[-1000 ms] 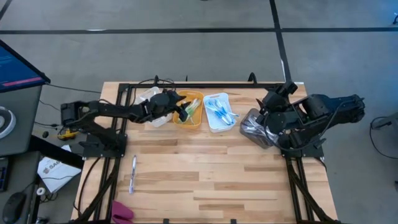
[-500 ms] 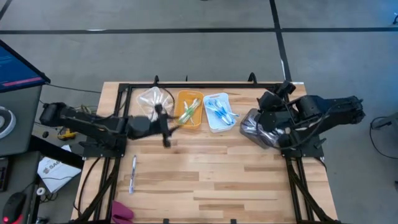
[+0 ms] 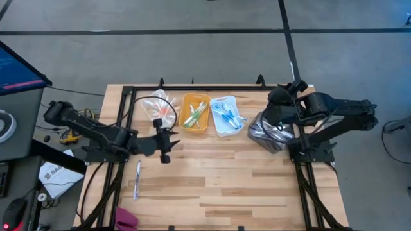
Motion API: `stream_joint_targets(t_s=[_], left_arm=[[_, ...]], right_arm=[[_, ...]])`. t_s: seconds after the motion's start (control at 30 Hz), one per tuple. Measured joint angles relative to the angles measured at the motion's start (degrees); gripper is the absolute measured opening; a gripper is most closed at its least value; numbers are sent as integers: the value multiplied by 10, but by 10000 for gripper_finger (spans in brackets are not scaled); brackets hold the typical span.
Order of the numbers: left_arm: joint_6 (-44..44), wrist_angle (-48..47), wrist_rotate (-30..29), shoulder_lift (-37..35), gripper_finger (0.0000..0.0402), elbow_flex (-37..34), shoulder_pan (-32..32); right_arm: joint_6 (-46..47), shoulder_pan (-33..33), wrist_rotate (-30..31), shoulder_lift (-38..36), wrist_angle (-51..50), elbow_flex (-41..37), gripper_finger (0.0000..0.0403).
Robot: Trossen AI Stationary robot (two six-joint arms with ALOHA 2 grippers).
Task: Pick & Place Toothbrushes
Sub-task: Put the white violet toothbrush into the black transparent bin
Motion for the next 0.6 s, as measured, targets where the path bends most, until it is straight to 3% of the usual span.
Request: stream_joint_targets(t_s=[0.13,0.33,0.6], left_arm=[[-79,-71,24,4,134,24,-15],[-219,-104,149,4,135,25,-43],[-572,-239,278,4,136,25,-74]], right_arm=[[0,-3,0,0,0,0,230],[1,-3,0,0,6,0,230],[1,-2,0,0,11,0,230]])
